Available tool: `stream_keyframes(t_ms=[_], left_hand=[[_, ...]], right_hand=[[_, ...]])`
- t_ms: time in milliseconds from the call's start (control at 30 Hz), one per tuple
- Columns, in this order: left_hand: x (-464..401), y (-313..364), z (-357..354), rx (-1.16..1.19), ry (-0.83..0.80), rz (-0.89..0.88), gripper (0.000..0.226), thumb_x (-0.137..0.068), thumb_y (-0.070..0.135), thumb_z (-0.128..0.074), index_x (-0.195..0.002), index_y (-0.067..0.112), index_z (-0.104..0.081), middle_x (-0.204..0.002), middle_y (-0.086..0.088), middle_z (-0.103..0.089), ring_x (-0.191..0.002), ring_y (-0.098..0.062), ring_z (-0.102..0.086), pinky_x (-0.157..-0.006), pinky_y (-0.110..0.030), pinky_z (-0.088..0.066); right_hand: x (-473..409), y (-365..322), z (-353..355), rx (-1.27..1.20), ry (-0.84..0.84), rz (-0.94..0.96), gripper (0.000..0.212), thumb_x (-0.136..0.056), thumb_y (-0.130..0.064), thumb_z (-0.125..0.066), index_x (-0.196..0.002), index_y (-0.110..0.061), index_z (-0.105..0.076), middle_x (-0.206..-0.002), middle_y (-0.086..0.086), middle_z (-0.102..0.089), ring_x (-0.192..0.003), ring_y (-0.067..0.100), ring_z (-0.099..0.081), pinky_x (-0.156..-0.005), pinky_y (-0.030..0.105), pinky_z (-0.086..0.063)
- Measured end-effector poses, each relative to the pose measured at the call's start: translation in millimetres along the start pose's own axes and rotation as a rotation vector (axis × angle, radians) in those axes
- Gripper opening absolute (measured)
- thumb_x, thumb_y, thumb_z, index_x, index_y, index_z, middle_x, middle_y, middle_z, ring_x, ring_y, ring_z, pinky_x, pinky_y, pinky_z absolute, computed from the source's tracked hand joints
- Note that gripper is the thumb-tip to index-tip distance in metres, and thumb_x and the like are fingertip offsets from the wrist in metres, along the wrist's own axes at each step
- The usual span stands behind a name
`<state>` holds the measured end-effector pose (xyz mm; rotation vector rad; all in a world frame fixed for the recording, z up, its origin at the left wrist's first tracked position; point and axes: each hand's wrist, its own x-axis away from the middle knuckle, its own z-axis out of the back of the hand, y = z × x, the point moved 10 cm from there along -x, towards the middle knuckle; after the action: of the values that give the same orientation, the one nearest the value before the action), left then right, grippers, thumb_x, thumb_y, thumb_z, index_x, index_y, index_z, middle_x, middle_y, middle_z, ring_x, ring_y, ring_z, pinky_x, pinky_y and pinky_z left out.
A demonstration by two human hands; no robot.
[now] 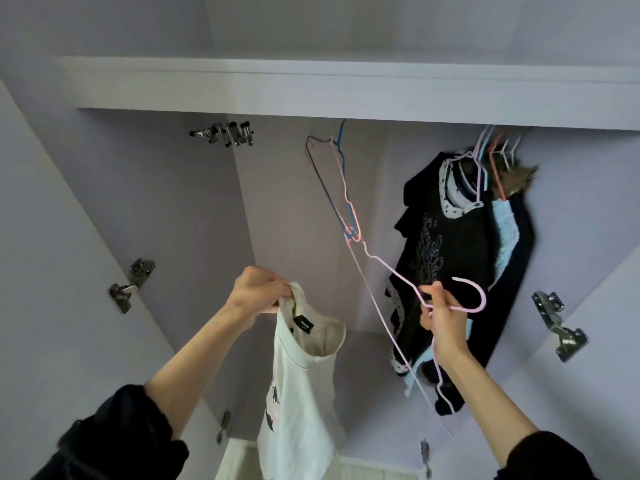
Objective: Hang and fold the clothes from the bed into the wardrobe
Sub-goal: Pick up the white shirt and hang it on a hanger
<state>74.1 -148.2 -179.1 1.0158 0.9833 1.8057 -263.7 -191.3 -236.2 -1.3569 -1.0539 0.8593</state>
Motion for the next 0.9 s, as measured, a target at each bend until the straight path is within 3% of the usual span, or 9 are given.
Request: stream_keyframes(t_ms=[100, 200, 267, 333, 467, 600, 733, 900], left_hand=[[5, -14, 1, 0.008, 0.0, 0.048, 0.011, -0.081, -0.005, -0.06, -0.077, 0.001, -0.068, -0.08, -0.013, -0.066, -0.071, -0.02, -0.065, -0.066, -0.028, -0.059], [15, -29, -7, 0.088, -0.062, 0.14, 0.013, -0.083, -0.007, -0.056, -0.077, 0.002, -0.064, -0.075, -0.011, -0.063, -0.066, -0.017, -0.062, -0.054, -0.021, -0.056], [20, -38, -13, 0.144, -0.102, 0.21, 0.018, -0.084, -0.007, -0.053, -0.074, 0.007, -0.061, -0.072, -0.008, -0.06, -0.065, -0.016, -0.058, -0.058, -0.024, -0.053], [22, -44, -15, 0.184, -0.116, 0.259, 0.022, -0.084, -0.008, -0.05, -0.072, 0.009, -0.057, -0.067, -0.005, -0.056, -0.062, -0.014, -0.054, -0.061, -0.025, -0.048], [21, -52, -12, 0.185, -0.043, 0.249, 0.021, -0.085, -0.006, -0.051, -0.069, 0.007, -0.055, -0.059, -0.005, -0.052, -0.055, -0.014, -0.05, -0.057, -0.025, -0.046], [18, -43, -4, 0.174, 0.043, 0.143, 0.012, -0.085, 0.0, -0.053, -0.074, 0.003, -0.058, -0.065, -0.008, -0.054, -0.056, -0.017, -0.053, -0.048, -0.021, -0.048], [18, -36, -4, 0.119, 0.012, 0.116, 0.01, -0.083, -0.002, -0.054, -0.078, 0.003, -0.062, -0.074, -0.011, -0.058, -0.065, -0.02, -0.056, -0.06, -0.027, -0.049], [28, -24, -16, 0.097, -0.059, 0.056, 0.013, -0.083, -0.004, -0.051, -0.08, 0.002, -0.063, -0.075, -0.012, -0.06, -0.067, -0.02, -0.059, -0.057, -0.024, -0.051]], right_hand=[[3, 28, 16, 0.154, 0.066, -0.131, 0.043, -0.102, -0.032, -0.037, -0.084, -0.007, -0.067, -0.059, 0.006, -0.045, -0.053, 0.015, -0.039, -0.054, 0.023, -0.033], [7, 54, 28, 0.108, 0.053, -0.241, 0.047, -0.102, -0.033, -0.034, -0.087, -0.004, -0.068, -0.056, 0.001, -0.04, -0.04, 0.004, -0.036, -0.043, 0.014, -0.029], [11, 69, 37, 0.047, 0.043, -0.339, 0.05, -0.102, -0.036, -0.034, -0.087, -0.003, -0.068, -0.046, -0.005, -0.039, -0.032, 0.003, -0.03, -0.038, 0.013, -0.022], [15, 75, 43, 0.017, 0.026, -0.394, 0.046, -0.1, -0.04, -0.039, -0.081, -0.008, -0.066, -0.038, -0.009, -0.035, -0.034, 0.002, -0.026, -0.044, 0.017, -0.017], [16, 67, 37, -0.175, -0.023, -0.414, 0.042, -0.096, -0.041, -0.049, -0.074, -0.006, -0.058, -0.034, -0.01, -0.025, -0.032, 0.003, -0.021, -0.052, 0.023, -0.013], [11, 42, 14, -0.491, -0.179, -0.402, 0.041, -0.09, -0.044, -0.051, -0.059, -0.018, -0.048, -0.036, -0.009, -0.023, -0.033, 0.005, -0.022, -0.049, 0.019, -0.02], [20, -4, -11, -0.705, -0.399, -0.312, 0.053, -0.086, -0.046, -0.042, -0.038, -0.024, -0.042, -0.035, -0.009, -0.024, -0.036, 0.007, -0.024, -0.045, 0.019, -0.027], [34, -45, -59, -0.834, -0.539, -0.274, 0.049, -0.077, -0.043, -0.05, -0.034, -0.023, -0.041, -0.035, -0.008, -0.025, -0.037, 0.008, -0.025, -0.045, 0.019, -0.03]])
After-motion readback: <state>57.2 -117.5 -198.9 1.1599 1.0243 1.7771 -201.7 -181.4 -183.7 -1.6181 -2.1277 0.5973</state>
